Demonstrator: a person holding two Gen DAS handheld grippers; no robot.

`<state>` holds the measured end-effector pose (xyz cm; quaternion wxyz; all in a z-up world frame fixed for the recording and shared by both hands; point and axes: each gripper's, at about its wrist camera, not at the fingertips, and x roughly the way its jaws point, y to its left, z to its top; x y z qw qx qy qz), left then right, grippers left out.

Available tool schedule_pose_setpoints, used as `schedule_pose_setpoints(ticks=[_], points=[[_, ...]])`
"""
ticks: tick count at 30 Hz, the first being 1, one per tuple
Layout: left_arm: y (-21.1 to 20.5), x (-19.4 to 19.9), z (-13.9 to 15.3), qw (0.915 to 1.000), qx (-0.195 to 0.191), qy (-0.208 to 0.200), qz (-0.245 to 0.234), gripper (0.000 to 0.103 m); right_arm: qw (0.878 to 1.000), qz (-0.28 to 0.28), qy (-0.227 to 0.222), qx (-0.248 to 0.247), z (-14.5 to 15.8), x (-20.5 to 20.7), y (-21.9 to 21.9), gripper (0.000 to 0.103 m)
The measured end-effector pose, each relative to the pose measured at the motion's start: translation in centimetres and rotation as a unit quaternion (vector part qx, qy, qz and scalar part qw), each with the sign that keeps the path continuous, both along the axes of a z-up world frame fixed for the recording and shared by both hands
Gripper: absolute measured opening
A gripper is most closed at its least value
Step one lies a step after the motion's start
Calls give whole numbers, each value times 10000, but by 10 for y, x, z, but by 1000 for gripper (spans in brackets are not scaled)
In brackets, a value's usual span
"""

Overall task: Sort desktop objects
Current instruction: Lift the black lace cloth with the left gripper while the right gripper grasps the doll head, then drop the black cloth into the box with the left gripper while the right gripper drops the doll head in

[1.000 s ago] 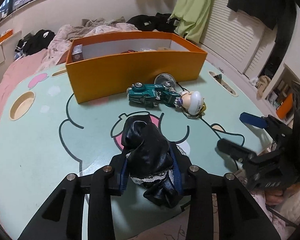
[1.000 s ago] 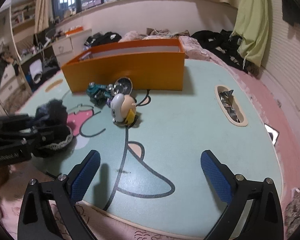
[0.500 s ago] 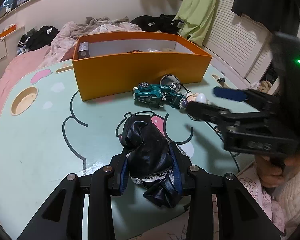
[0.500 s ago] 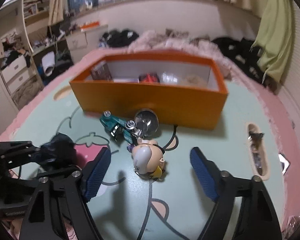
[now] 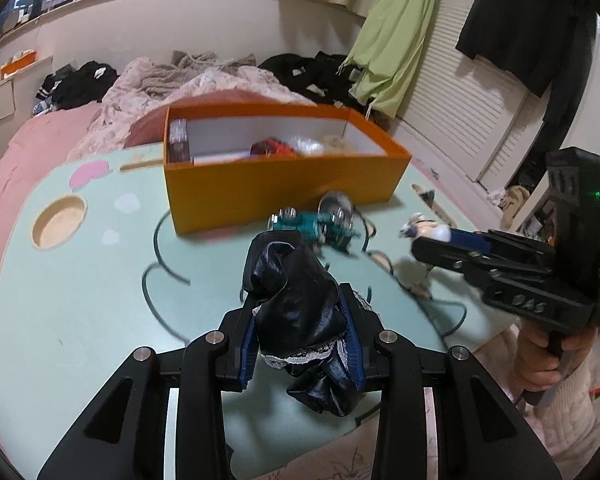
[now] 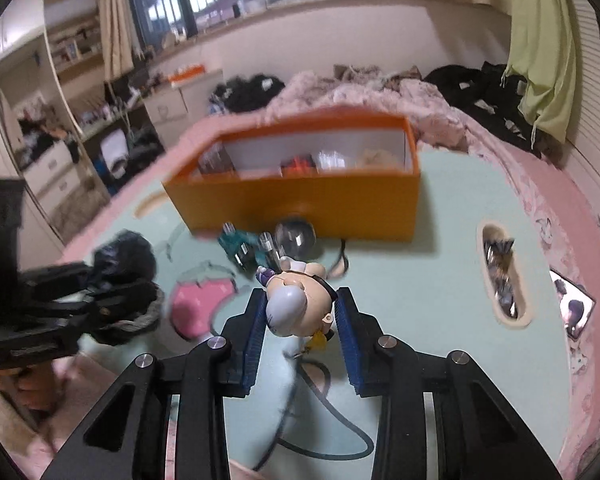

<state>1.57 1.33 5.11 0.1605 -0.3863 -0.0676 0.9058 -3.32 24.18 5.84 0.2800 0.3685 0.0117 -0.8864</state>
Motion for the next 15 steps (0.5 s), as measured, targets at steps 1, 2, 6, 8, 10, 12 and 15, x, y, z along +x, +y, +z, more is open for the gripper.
schedule_pose_setpoints(ticks=[1,2,6,8,10,12,15], points=[[-1,-3,6,10000,2,49,-2,37,9999,19,65,-95,9,-2,2,34],[-2,-8,13,9999,3,112,-2,37,9998,26,140,-144,17,-4,3,34],[-2,-35,41,9995,-10,300,-45,37,9989,-22,416,-213,50,-27,-6,34],[-4,-58,55,9994,12,342,-43,37,9986,-30,416,-319,62,-45,-11,34],[-8,-80,64,9994,102,340,-9,37,9984,-40,333,-456,71,-71,-20,34],[-11,-106,66,9994,215,240,111,37,9987,-78,304,-402,72,-91,-29,34],[-11,-135,52,9993,221,57,304,45,9997,-199,93,-135,56,-116,-45,34]])
